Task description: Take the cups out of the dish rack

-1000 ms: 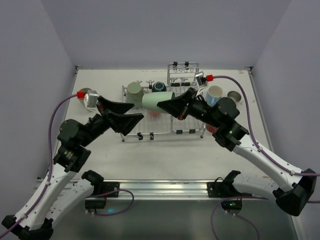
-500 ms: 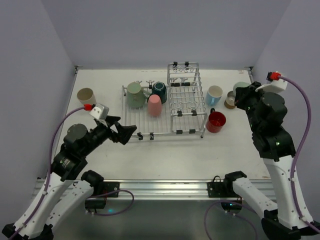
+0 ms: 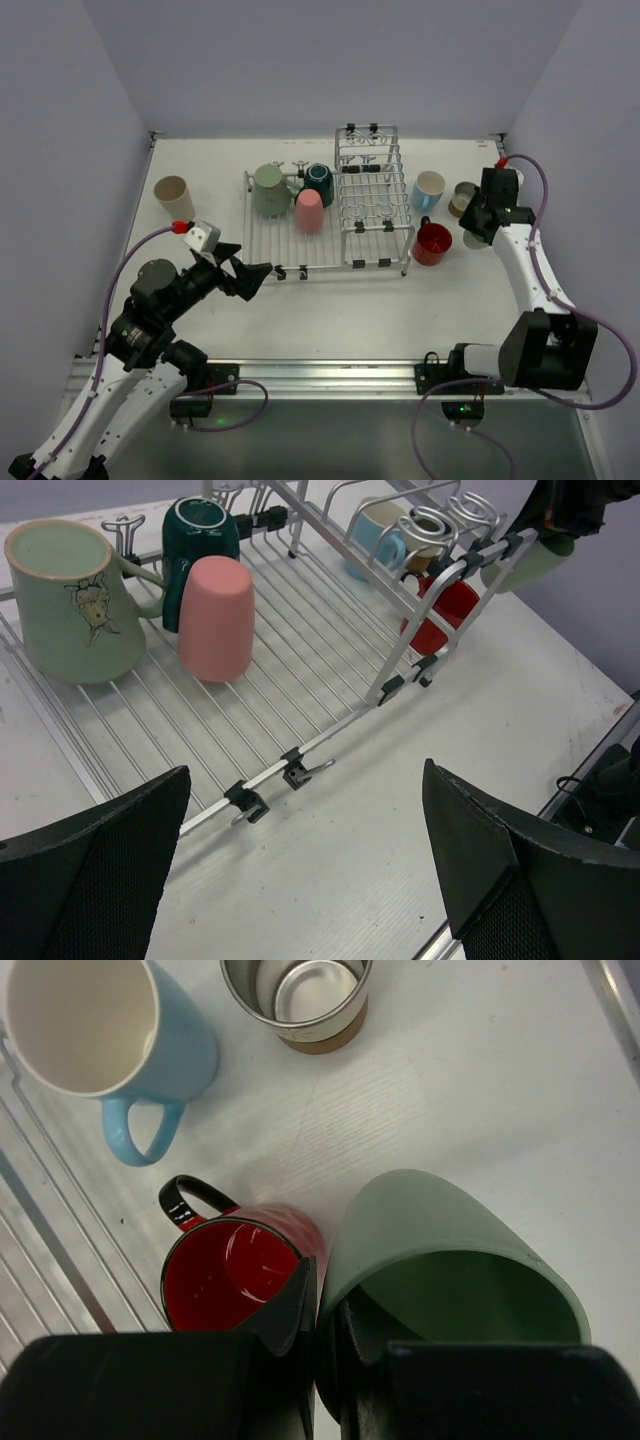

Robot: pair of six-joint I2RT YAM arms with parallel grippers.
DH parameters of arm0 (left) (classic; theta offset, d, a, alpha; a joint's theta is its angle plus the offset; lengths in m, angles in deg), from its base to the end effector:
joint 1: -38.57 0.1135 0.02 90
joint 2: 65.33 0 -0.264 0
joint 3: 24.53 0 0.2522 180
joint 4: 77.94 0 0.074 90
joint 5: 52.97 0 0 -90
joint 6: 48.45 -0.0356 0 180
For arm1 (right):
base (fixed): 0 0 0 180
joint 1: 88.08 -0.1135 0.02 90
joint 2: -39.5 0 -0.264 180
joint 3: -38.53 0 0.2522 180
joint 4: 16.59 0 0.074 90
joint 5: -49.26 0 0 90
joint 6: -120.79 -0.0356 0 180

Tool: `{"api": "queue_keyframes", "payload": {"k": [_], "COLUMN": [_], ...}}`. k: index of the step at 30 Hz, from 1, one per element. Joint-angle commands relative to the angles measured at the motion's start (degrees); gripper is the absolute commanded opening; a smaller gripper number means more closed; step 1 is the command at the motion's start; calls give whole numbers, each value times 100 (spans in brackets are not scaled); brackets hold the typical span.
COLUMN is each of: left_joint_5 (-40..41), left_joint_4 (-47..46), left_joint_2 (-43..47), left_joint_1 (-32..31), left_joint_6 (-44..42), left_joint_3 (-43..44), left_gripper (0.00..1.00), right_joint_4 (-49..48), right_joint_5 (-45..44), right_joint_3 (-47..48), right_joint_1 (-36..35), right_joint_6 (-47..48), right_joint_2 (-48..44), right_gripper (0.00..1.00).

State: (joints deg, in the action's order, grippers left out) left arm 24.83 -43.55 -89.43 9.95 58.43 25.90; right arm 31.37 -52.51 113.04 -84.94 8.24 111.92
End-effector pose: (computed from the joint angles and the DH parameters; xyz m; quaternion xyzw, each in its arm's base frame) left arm 0.0954 -0.0606 0.3179 0.1461 0.7397 -0.3261 0.5702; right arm 0.2673 -0.0219 0.2962 0.2425 0.8902 -0.0307 0.3843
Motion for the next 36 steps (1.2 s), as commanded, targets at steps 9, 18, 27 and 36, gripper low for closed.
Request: {"api": "queue_keyframes", "payload": {"k": [9,18,27,36], "left_joint_5": [-142,-10,193,351], "left_joint_4": [-111,-111,-102,-979], "left_joint_2": [-16,-279,-1131,-2484], "left_joint_1": [6,15,15,-3], "left_joint_6": [-71,-54,86,983], "left_joint_3": [-54,-19,481,860], "left_gripper": [100,100,100,100], "right_joint_4": [-896,-985,-1178,-2126], "right_joint_5": [588,641,1123,2933], "right_joint_3": [-19,139,-115,-1371], "right_joint_1": [328,416,416,398], "right_joint_6": [101,5,-346,-979], "right_joint_2": [1308,1644,-23,-2784], "right_gripper": [4,36,81,99]}}
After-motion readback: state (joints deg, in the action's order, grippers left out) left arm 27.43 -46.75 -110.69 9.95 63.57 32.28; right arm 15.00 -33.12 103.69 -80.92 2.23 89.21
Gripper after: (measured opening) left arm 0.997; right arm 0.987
